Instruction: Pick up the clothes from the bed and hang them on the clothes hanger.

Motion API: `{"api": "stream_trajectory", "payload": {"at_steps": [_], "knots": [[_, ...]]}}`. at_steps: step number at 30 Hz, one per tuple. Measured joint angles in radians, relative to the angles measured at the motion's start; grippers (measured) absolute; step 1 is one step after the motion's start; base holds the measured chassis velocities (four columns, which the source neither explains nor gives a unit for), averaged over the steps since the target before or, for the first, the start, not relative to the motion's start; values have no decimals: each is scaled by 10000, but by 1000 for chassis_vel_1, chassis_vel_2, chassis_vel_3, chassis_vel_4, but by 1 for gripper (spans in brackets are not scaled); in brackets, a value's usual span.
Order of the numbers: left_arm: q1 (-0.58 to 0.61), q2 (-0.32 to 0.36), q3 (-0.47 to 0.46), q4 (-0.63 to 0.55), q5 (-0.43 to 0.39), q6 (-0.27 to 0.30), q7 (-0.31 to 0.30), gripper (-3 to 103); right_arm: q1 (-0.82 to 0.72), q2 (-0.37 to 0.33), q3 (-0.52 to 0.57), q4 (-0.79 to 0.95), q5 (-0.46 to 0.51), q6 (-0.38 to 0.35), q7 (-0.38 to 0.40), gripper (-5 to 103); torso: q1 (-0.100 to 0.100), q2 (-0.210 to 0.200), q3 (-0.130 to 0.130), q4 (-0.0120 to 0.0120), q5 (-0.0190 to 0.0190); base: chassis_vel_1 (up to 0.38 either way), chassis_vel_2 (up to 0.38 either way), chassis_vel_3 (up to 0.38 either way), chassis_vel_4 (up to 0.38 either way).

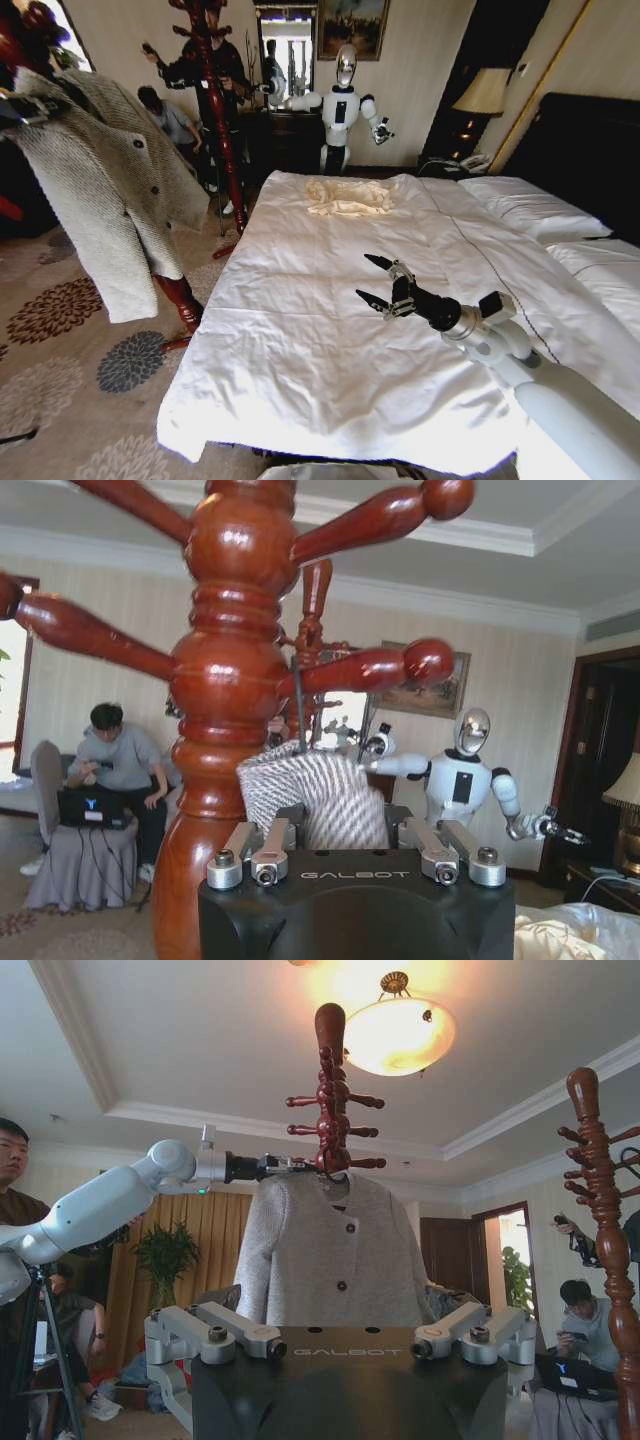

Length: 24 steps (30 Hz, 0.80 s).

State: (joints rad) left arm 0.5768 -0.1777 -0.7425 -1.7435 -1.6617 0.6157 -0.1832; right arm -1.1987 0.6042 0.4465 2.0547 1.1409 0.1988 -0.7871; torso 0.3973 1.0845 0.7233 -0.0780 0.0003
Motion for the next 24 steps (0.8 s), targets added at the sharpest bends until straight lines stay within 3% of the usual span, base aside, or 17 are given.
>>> {"api": "stream_trajectory", "payload": {"at_steps": [1,4,5,8,10,12,13,16,21,24], "knots": [[0,0,0,0,0,0,0,41,0,0,0,0,0,0,0,100,0,0,0,0,0,0,0,0,0],[134,-38,-292,-289,54,82,-44,57,12,18,-6,-33,-3,0,0,100,0,0,-1,-1,0,0,0,0,0],[134,-38,-292,-289,54,82,-44,57,12,18,-6,-33,-3,0,0,100,0,0,-1,-1,0,0,0,0,0],[173,-148,-488,-539,150,196,-205,74,3,32,-8,-54,-5,3,0,100,0,0,0,-2,0,0,0,0,0],[184,-181,-532,-606,160,214,-224,74,-10,35,-8,-66,-9,6,0,100,0,0,0,-2,0,0,0,0,0],[219,-291,-613,-808,183,228,-256,85,-72,40,13,-108,-25,30,-1,100,0,1,0,-1,0,0,0,0,0],[219,-291,-613,-808,183,228,-256,85,-72,40,13,-108,-25,30,-1,100,0,1,0,-1,0,0,0,0,0],[237,-430,-691,-1076,263,-72,-4,98,-96,66,25,-132,-30,47,-3,100,0,0,0,-2,-1,0,0,0,0],[271,-503,-922,-1668,243,-766,878,100,-124,87,60,-143,-38,73,-3,100,0,1,-1,-1,1,0,0,0,0],[284,-501,-987,-1946,191,-768,869,100,-171,89,119,-118,-32,89,-4,100,0,0,0,-1,0,0,0,0,0]]}}
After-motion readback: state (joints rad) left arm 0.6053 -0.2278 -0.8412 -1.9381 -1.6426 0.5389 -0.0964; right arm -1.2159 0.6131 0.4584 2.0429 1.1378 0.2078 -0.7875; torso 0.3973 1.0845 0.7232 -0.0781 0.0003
